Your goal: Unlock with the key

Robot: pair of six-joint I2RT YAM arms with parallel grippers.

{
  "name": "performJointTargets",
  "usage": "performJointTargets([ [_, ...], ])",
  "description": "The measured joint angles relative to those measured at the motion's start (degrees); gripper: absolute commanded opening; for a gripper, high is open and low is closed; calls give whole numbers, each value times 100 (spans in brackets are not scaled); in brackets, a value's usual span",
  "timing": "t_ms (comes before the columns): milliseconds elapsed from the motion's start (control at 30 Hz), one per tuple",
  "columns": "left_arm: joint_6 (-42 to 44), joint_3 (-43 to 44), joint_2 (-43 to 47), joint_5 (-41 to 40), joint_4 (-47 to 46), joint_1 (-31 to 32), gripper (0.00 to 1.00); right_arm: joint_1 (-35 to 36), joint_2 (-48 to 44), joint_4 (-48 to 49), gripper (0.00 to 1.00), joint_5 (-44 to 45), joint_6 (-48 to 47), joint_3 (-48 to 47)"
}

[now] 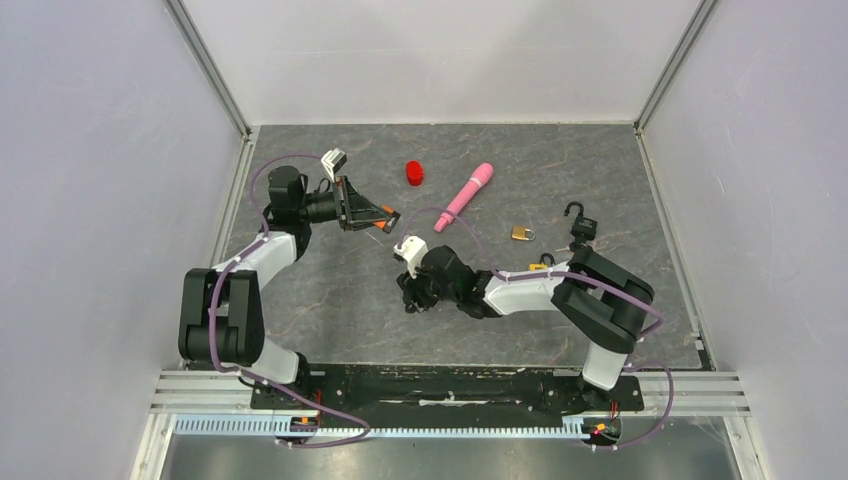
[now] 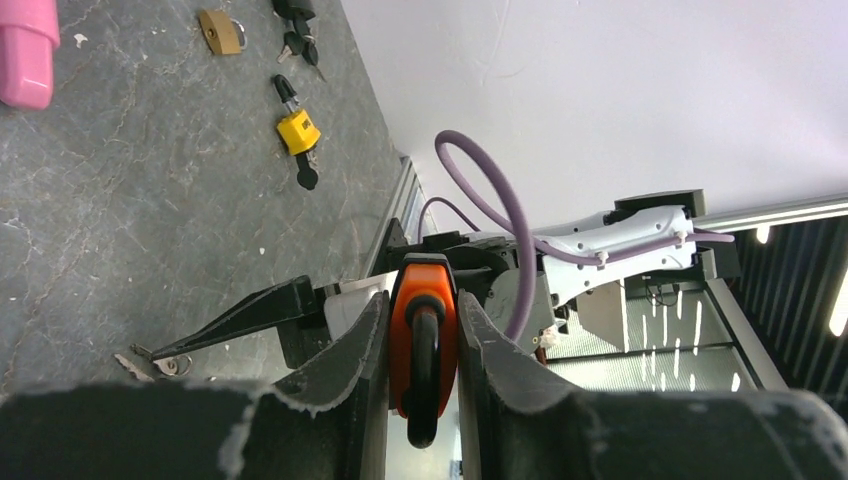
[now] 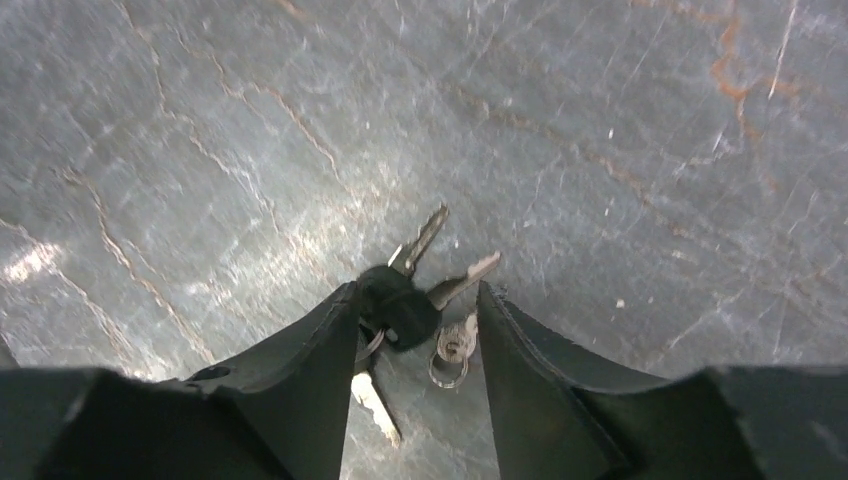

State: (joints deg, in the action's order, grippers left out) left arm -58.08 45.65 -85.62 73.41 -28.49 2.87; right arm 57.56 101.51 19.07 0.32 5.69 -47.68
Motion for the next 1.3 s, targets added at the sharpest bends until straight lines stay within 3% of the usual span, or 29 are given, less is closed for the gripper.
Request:
performJointTargets([
  [133, -133, -11, -48, 52, -144, 68, 2, -2, -109, -227, 57, 39, -35, 107],
  [233, -155, -11, -68, 74, -205, 201, 2, -160, -820, -289, 63, -199, 90, 590],
  [400, -236, -11, -111, 166, -205, 608, 2, -1180, -2299, -4, 67, -1143, 671, 1104],
  [567, -262, -11, -111, 188, -208, 986, 2, -1869, -3145, 535, 69, -2041, 1366, 1281],
  [867, -262, -2, -96, 166, -188, 1436, 2, -2149, -3554, 1550, 70, -3128, 2498, 1513],
  [1300, -264, 245, 7, -149, -22, 1921, 2, -2111, -3727, 1812, 72, -3075, 2437, 1696],
])
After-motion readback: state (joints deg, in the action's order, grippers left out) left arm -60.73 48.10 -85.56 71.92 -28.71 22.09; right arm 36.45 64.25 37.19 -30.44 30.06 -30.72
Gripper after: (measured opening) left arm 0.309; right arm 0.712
